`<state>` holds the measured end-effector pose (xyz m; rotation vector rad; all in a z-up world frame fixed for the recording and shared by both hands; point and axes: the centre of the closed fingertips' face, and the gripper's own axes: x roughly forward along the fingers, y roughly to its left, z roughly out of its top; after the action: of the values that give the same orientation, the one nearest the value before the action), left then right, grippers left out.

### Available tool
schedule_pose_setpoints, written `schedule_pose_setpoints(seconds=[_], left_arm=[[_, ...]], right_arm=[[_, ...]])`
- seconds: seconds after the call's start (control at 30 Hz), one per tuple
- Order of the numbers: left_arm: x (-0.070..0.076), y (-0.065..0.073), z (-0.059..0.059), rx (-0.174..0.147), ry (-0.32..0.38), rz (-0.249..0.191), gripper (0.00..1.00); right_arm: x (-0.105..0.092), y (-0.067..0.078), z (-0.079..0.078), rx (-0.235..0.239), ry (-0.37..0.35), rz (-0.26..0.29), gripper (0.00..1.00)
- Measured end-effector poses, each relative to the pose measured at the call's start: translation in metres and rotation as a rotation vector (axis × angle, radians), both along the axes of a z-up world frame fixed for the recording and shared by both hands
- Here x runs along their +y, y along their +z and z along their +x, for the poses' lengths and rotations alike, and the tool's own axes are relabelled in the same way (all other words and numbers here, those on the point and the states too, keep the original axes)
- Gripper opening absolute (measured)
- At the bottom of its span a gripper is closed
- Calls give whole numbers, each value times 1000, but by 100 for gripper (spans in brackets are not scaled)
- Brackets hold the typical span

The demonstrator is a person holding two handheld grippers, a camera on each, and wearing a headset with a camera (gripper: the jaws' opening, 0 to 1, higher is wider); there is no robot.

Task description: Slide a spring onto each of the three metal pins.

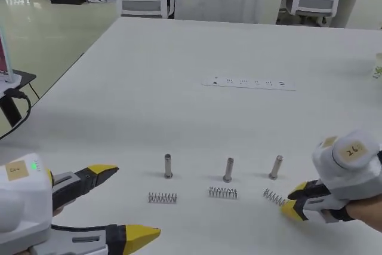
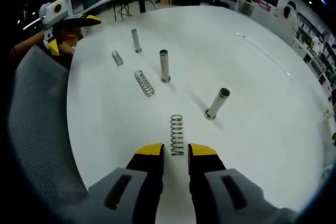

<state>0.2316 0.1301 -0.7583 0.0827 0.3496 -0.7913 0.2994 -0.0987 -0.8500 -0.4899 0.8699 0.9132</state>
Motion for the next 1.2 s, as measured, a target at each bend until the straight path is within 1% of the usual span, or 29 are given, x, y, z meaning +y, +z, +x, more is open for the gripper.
schedule_pose_setpoints(seconds=[0.17,0.4,0.53,0.6,0.77,0.93,1.1,1.2], left_arm=[[0,0,1,-1,0,-2,76],[-2,0,2,-1,-5,-3,75],[-2,0,3,-1,-8,-3,75],[-2,0,3,-1,-8,-2,75],[0,0,3,-3,-8,0,74],[0,0,1,-3,-11,1,74],[-5,3,-1,-7,-25,3,73],[-9,4,-2,-12,-39,4,73]], right_arm=[[-1,-5,-2,7,10,-22,15],[-3,-8,-2,8,16,-33,13],[-3,-7,-1,3,15,-32,12],[-3,-7,-2,6,17,-33,8],[-4,-7,-2,2,14,-37,8],[-3,-2,-5,-1,12,-32,8],[-3,5,-8,-7,19,-31,8],[-2,10,-15,-5,31,-32,8]])
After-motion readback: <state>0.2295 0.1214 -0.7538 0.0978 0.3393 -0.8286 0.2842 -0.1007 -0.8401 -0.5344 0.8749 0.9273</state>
